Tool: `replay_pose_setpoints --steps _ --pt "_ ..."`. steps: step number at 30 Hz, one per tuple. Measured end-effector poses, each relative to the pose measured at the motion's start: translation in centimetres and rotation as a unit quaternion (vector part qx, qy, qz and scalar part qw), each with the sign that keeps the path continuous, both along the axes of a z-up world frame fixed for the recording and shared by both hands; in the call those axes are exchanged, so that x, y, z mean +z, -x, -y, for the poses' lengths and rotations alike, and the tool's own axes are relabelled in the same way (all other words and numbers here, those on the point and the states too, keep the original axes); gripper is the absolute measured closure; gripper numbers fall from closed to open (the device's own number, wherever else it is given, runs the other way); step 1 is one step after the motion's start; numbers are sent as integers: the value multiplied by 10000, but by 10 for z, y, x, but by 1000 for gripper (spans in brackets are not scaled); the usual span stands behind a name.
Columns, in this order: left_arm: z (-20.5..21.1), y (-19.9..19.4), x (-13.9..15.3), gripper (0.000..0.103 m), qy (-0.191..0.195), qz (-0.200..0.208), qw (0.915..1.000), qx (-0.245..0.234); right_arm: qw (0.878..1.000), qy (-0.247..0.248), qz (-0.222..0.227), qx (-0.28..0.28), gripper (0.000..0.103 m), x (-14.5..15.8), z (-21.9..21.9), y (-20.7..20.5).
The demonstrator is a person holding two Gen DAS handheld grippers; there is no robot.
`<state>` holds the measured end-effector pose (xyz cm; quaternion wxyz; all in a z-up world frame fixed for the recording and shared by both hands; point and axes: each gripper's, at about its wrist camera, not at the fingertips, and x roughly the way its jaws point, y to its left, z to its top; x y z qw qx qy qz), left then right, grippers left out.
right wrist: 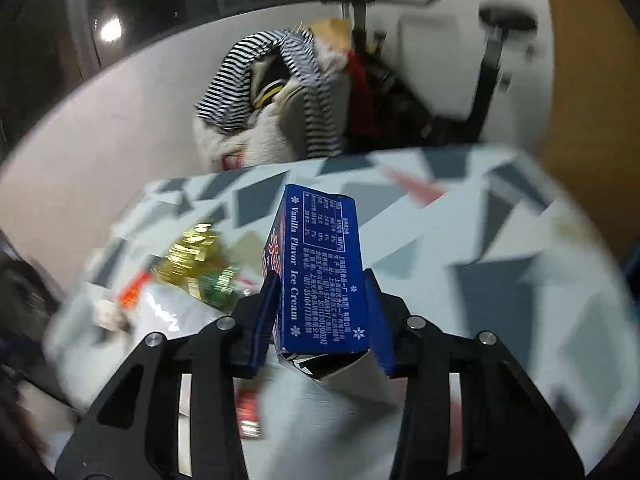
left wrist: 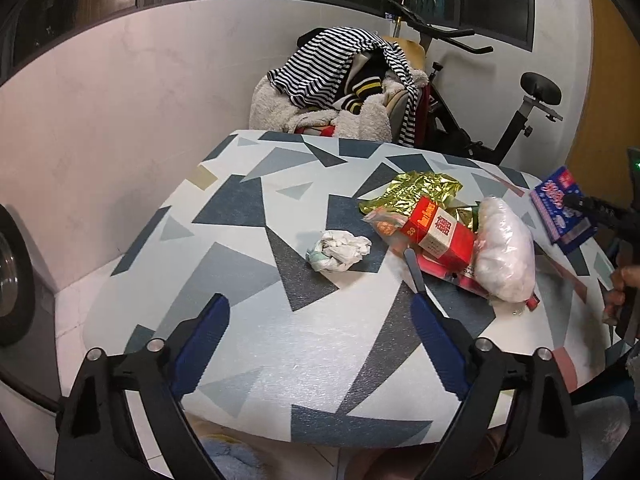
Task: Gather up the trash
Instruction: 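Grasp the blue ice cream box with the right tool while the left tool grasps the white tissue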
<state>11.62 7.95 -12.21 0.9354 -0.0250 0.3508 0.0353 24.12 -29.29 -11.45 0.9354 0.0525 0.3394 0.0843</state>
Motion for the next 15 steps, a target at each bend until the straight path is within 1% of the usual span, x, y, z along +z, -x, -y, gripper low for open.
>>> replay_pose_setpoints --steps 1,3,5,8,11,13,15 --pt "-1 -2 -1 15 74 -16 10000 -14 9996 248 86 -47 60 2 -1 5" --pt "-5 -9 -3 19 309 -72 9995 -42 9986 498 130 -99 61 2 0 13" --pt "-10 -18 -7 24 536 -166 9984 -57 9982 565 127 -130 61 -2 4 16" --pt "-17 -41 -18 29 823 -333 9960 -29 9985 525 100 -147 61 -6 11 24" --pt "-25 -71 -31 33 1231 -534 9909 54 9987 460 67 -186 61 -9 10 30" --pt "-28 -88 -39 34 1387 -616 9883 130 9990 397 43 -197 61 -12 10 34" --pt "-28 -109 -47 34 1436 -723 9868 174 9991 377 24 -185 61 -13 9 37"
